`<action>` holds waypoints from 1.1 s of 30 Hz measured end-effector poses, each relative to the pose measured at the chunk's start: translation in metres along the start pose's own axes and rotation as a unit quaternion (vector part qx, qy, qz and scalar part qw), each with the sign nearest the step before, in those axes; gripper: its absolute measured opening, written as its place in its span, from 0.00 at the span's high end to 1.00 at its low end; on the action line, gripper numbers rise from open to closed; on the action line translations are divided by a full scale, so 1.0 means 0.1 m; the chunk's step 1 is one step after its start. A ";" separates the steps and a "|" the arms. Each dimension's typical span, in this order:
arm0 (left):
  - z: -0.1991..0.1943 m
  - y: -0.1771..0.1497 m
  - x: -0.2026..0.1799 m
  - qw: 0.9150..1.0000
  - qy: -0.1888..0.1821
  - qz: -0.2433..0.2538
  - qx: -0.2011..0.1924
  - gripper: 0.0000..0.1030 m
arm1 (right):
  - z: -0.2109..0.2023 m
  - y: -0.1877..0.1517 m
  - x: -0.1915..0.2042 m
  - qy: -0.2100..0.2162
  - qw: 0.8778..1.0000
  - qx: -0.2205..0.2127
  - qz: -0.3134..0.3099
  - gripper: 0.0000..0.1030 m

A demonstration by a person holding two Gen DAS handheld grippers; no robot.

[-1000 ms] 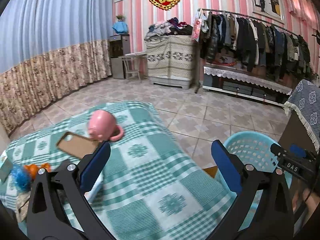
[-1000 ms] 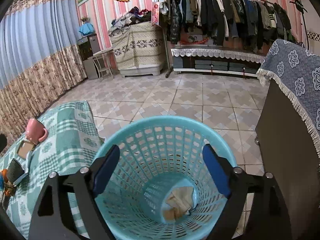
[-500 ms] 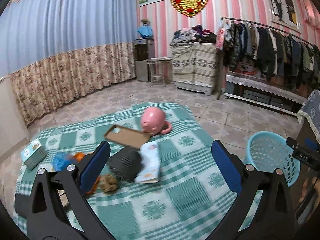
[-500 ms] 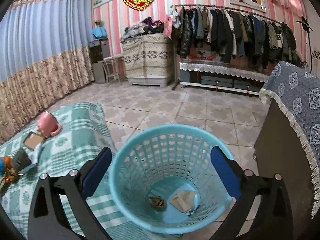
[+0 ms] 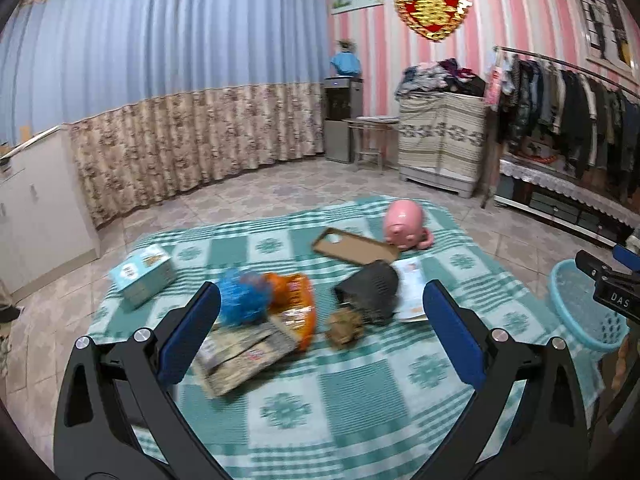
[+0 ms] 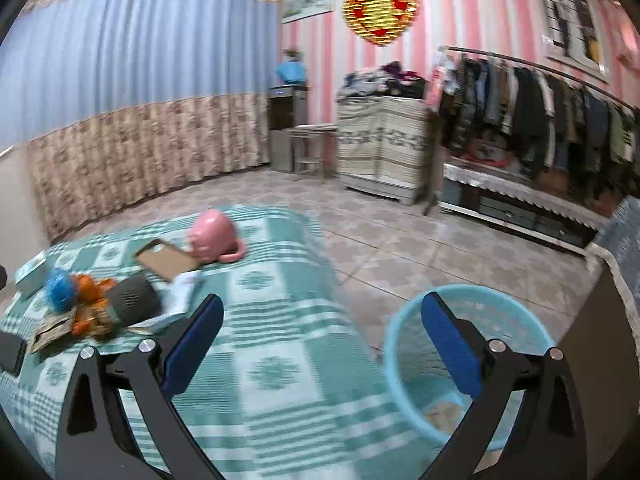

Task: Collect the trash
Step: 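Open both tools over the blue basket, dropping the cloth and beige bag, then grasp the snack wrapper packet with the left tool while the right tool grasps the brown scrap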

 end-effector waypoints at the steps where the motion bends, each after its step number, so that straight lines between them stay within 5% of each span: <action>1: 0.02 -0.03 0.08 1.000 0.006 -0.005 0.004 0.05 | 0.03 0.00 0.13 0.010 1.000 0.002 -0.008 0.06; 13: 0.38 -0.29 0.69 0.997 0.064 -0.024 0.038 0.05 | 0.23 -0.08 0.83 0.057 0.997 0.014 -0.048 0.06; 27: 0.90 -0.84 0.97 0.991 0.065 -0.043 0.109 0.05 | 0.63 -0.31 0.89 0.061 0.996 0.055 -0.047 0.06; 33: 1.05 -0.90 0.74 0.991 0.046 -0.015 0.127 0.05 | 0.82 -0.43 0.98 0.055 0.993 0.080 -0.068 0.06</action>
Point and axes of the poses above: each gripper's, at about its wrist camera, not at the fingertips, and z roughly the way its jaws point, x to its left, y to its top, the point moved 6 cm from there along z, roughly the way its jaws point, and after that the axes turned 13 degrees about y, right-handed, at the moved point
